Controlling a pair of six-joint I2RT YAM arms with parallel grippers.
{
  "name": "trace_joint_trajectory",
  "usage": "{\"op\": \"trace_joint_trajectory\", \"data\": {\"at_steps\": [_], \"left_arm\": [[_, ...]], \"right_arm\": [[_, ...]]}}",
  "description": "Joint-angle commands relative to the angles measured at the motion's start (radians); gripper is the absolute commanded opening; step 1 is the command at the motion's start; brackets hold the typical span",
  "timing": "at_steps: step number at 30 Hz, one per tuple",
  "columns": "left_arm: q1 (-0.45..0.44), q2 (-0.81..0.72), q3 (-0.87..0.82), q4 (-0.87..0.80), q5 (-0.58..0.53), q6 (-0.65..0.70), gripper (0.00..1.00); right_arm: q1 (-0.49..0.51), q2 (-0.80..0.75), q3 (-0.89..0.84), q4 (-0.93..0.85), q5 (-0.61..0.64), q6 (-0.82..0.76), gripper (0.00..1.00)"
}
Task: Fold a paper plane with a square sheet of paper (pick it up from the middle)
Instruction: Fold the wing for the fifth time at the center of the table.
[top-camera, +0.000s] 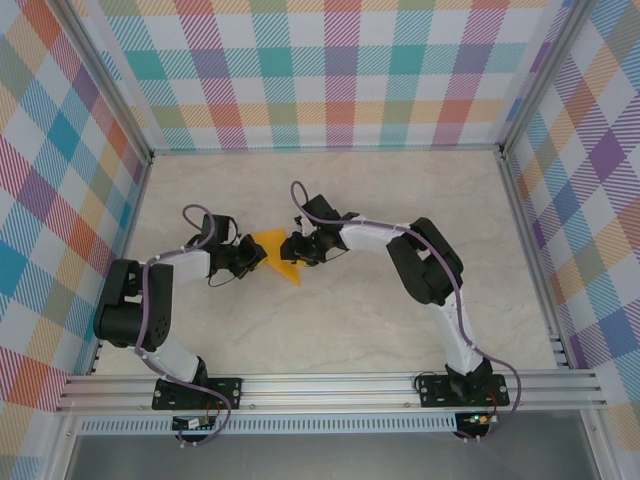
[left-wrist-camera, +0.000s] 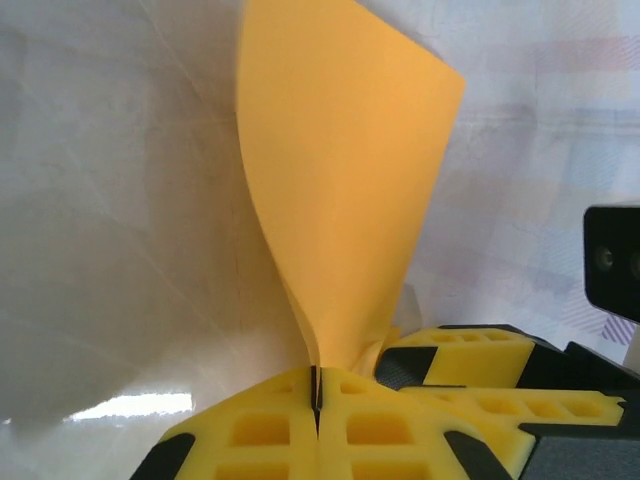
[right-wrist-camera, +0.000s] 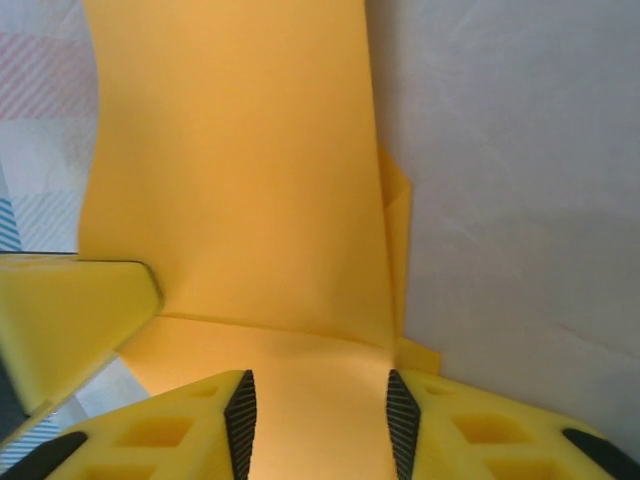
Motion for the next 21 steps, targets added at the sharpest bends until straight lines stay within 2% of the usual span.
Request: {"op": "trace_joint_trajectory", "data": {"at_steps": [1,6,10,15,17,19,21], "left_arm": [[-0.035,-0.082,-0.003,-0.094,-0.099,-0.058,0.00],[-0.136,-0.132,0.050,-0.203,-0.247,-0.123,0.00],[-0.188,-0.119,0.089,-0.249,-0.317,-0.162,0.00],[-0.238,-0.083,0.120,-0.262,-0.349,-0.227,0.00],[-0.255,-0.070,0.127,-0.265,-0.356,-0.249,0.00],[-0.267,-0.062,0.131,-0.267,-0.361,-0.273,0.00],[-0.272,-0.054,0.140,-0.272,-0.363,-0.283,0.00]], "right_arm": [[-0.016,-0.110,-0.090,0.079,0.096,-0.113,0.45],[-0.014,-0.287,-0.311,0.291,0.225,-0.202,0.48],[-0.010,-0.391,-0.461,0.433,0.248,-0.305,0.50],[0.078,-0.426,-0.582,0.590,0.284,-0.512,0.50],[0.106,-0.416,-0.585,0.598,0.299,-0.554,0.48],[0.136,-0.412,-0.621,0.675,0.349,-0.583,0.46],[0.147,-0.405,-0.654,0.749,0.342,-0.598,0.46]]}}
